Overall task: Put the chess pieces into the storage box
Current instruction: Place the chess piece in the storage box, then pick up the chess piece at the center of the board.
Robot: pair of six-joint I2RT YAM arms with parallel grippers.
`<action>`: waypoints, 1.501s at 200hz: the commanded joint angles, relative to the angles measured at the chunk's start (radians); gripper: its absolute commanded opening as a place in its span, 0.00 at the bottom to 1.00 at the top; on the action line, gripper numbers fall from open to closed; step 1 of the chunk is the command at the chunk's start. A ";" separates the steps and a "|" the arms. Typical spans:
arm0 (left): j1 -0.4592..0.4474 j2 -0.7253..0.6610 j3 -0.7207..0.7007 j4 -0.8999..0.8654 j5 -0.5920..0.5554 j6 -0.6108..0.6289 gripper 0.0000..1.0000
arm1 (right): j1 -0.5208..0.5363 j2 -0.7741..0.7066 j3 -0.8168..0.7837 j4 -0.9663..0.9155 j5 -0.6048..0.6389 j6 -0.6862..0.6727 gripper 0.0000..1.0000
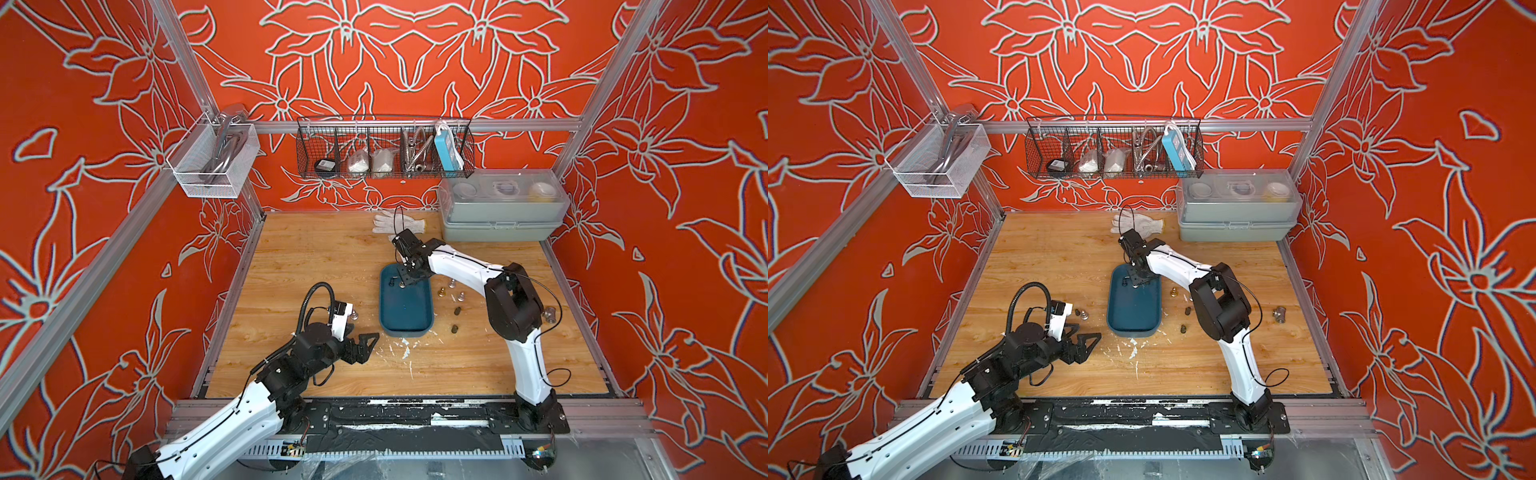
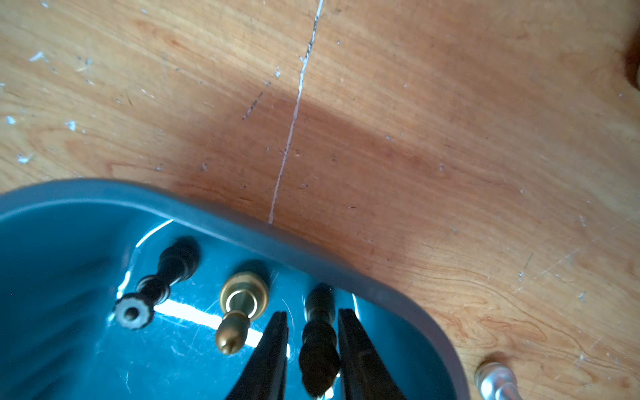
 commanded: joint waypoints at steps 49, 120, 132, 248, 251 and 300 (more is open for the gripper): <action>0.005 0.002 0.029 -0.010 -0.027 -0.036 0.95 | 0.006 -0.085 -0.008 -0.034 0.013 0.001 0.40; 0.235 0.199 0.294 -0.225 0.132 -0.138 0.86 | 0.008 -0.426 -0.231 0.066 -0.083 0.007 0.48; 0.300 0.247 0.345 -0.266 0.181 -0.145 0.81 | 0.008 -0.515 -0.320 0.129 -0.112 0.009 0.49; 0.300 0.727 0.784 -0.718 -0.087 0.022 0.41 | 0.015 -0.895 -0.985 0.722 -0.335 -0.064 0.54; 0.295 0.742 0.794 -0.725 -0.091 0.027 0.40 | 0.016 -0.895 -0.995 0.739 -0.338 -0.067 0.54; 0.274 0.884 0.852 -0.755 -0.073 0.038 0.36 | 0.045 -0.994 -1.164 0.948 -0.331 -0.140 0.54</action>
